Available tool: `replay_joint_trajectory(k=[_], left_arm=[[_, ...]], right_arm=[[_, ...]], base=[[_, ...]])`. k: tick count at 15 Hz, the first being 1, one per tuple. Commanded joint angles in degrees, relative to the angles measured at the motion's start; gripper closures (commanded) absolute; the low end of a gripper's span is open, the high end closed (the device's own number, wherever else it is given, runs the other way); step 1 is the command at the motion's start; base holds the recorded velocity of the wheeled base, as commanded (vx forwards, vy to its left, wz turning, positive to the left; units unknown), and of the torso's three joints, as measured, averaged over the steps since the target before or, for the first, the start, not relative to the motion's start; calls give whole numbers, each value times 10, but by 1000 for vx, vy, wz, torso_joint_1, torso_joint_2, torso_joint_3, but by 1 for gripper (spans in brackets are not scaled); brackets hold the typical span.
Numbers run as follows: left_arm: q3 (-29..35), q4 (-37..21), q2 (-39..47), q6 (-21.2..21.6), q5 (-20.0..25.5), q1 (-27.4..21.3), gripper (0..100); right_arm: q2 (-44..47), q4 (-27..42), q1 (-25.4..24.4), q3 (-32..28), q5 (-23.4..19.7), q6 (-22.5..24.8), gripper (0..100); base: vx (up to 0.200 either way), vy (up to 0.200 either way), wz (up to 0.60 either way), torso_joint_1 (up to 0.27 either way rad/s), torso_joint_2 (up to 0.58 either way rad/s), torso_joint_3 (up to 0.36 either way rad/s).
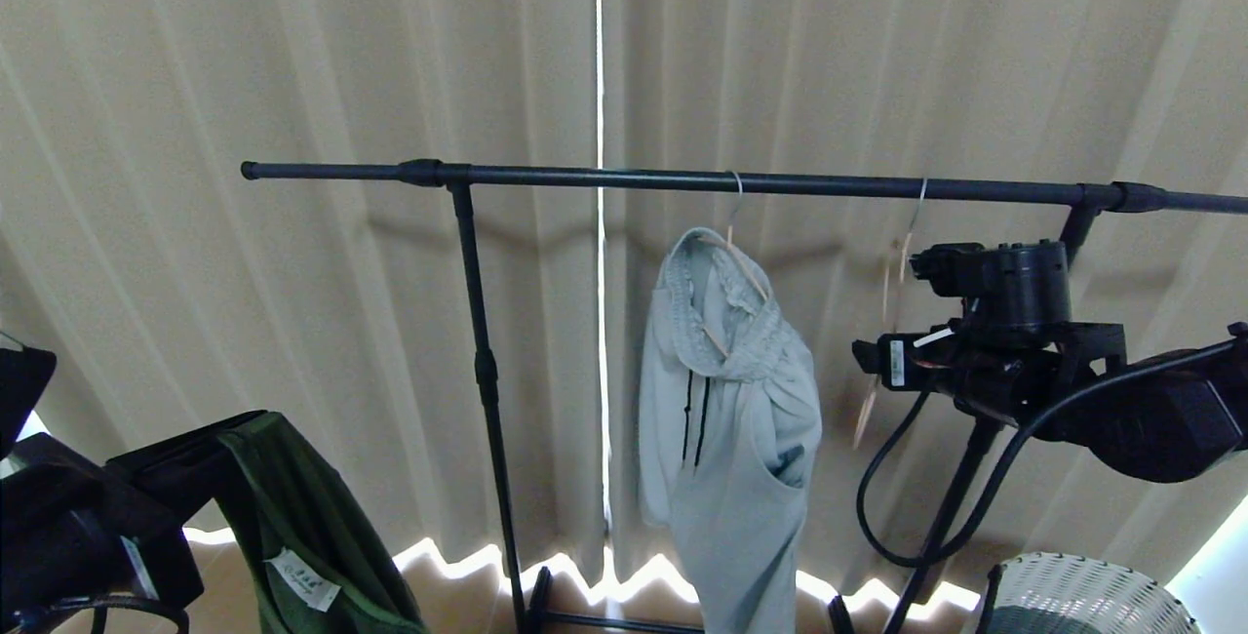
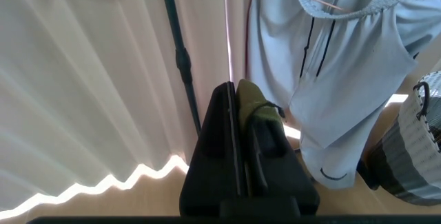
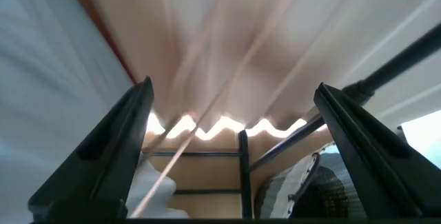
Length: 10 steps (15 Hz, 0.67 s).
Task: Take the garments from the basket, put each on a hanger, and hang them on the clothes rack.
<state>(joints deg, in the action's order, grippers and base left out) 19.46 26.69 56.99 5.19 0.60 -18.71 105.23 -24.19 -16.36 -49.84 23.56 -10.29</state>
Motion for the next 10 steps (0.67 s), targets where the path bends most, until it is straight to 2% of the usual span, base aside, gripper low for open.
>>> replay_joint_trajectory(k=[1,6,10], left_arm=[[0,0,1,0,0,0,100],[-3,0,8,0,0,-1,100],[-3,0,8,0,0,-1,100]], right_arm=[[-9,-1,0,2,0,0,0],[16,11,0,-33,-8,-10,0],[10,45,1,-54,-43,-37,0]], base=[[0,0,0,0,0,0],[0,0,0,0,0,0],[0,0,0,0,0,0]])
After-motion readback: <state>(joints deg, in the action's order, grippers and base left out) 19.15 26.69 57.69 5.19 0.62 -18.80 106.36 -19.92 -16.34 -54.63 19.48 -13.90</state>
